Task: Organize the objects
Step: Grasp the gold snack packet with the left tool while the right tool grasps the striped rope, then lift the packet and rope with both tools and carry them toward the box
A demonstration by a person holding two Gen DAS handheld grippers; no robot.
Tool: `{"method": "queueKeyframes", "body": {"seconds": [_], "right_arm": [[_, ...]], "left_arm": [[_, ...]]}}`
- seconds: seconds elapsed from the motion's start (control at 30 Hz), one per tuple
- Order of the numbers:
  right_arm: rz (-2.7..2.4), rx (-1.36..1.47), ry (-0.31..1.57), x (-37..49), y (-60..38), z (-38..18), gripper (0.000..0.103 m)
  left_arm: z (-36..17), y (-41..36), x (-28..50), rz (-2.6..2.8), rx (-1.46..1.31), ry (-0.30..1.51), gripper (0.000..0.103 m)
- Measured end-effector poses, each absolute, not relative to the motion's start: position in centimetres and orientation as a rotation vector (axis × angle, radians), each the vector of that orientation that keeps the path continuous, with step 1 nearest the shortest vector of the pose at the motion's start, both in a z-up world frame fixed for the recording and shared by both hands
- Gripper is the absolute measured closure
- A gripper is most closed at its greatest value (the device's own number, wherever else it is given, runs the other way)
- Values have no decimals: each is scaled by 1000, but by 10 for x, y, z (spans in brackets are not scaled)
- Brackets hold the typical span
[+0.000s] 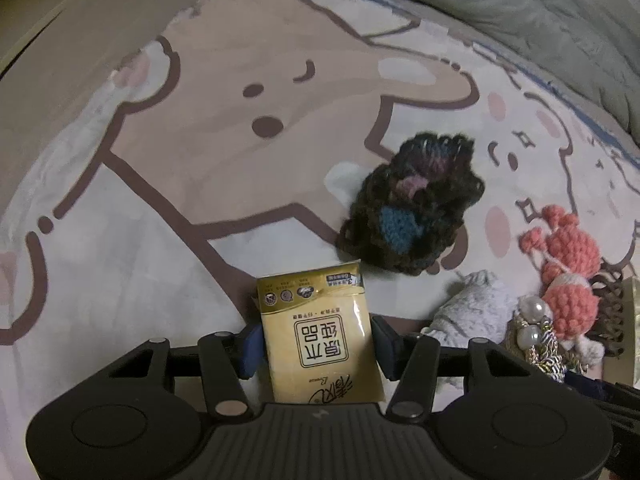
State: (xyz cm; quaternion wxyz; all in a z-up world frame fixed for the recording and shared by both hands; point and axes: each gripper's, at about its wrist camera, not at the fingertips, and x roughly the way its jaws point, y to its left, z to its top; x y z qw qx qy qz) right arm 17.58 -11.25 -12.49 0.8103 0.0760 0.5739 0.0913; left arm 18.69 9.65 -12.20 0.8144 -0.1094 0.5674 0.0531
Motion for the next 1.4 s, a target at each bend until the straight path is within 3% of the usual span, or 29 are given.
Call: {"method": "queueKeyframes", "body": {"seconds": [0.8,1.4], "right_arm": [[275,80,881,136,-157,-26,54],[263,73,717,106,-226,13,54]], "left_arm": [[-8,54,126,-2,-146,890,48],[12,-12,117,-122,-152,820,47]]}}
